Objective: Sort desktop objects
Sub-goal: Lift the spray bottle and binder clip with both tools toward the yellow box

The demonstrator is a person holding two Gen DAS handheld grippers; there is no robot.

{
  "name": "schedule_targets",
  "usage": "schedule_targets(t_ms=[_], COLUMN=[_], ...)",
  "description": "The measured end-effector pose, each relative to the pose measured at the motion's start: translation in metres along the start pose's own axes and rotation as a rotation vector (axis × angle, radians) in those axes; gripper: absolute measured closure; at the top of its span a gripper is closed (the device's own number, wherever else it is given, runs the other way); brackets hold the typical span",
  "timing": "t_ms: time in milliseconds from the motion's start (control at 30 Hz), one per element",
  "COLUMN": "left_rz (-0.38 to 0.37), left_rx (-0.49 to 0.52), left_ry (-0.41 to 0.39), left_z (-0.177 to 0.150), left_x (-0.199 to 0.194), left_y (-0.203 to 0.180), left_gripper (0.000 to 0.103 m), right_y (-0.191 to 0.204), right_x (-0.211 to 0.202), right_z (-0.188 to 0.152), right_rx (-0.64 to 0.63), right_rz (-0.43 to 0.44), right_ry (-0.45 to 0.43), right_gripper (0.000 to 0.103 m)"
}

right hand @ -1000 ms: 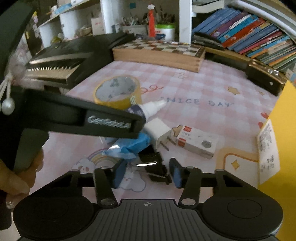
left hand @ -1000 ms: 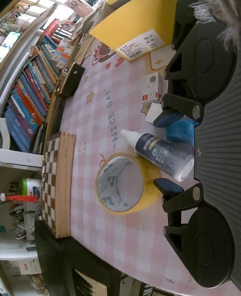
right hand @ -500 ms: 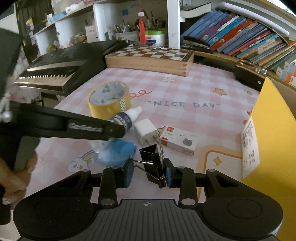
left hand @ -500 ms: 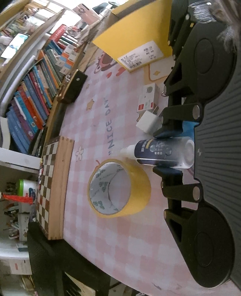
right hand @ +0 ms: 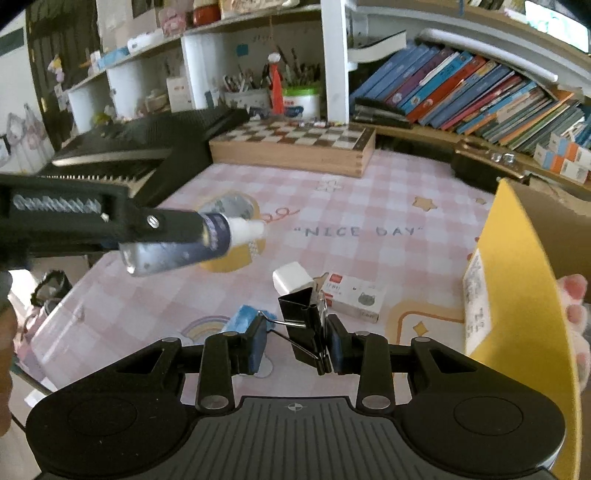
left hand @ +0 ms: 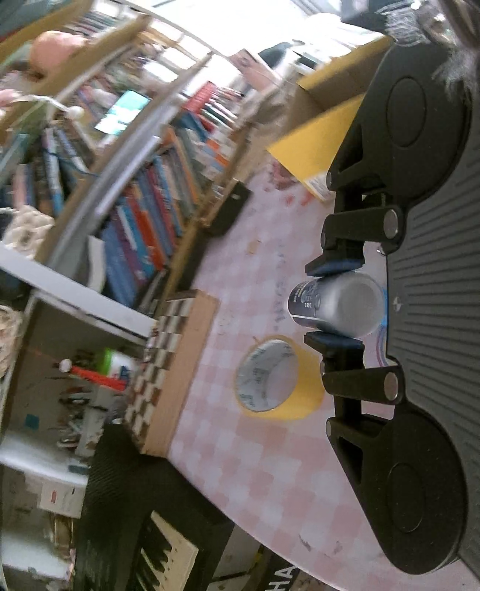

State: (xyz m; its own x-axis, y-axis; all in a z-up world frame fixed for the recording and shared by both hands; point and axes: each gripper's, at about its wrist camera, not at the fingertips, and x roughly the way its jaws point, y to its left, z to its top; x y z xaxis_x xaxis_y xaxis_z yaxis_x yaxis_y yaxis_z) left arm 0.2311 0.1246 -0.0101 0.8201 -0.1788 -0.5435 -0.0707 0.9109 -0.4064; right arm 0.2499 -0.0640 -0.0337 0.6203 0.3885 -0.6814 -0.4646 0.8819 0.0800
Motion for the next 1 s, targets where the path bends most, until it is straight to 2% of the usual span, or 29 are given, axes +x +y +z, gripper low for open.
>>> schedule_targets(t_ms=[233, 467, 1000], left_rz=[-0.021, -0.047, -0.104], left_rx=[-0.009, -0.068, -0.102], left_ry=[-0.079, -0.114, -0.185], left_z=[0.008, 0.010, 0.006], left_x=[-0.031, -0.054, -0.101], left_y=[-0.005, -0.001, 0.008], left_gripper=[0.073, 0.073, 0.073], right_y=[0.000, 0.004, 0.027], right_x=[-0.020, -0.039, -0.073], right_z=[-0.004, -0.004, -0.017], right_rx=[0.036, 0.045, 0.037], right_rz=[-0.017, -0.031, -0.037], right_ry=[-0.029, -0.064, -0.098], right_gripper=[0.069, 0.069, 0.069])
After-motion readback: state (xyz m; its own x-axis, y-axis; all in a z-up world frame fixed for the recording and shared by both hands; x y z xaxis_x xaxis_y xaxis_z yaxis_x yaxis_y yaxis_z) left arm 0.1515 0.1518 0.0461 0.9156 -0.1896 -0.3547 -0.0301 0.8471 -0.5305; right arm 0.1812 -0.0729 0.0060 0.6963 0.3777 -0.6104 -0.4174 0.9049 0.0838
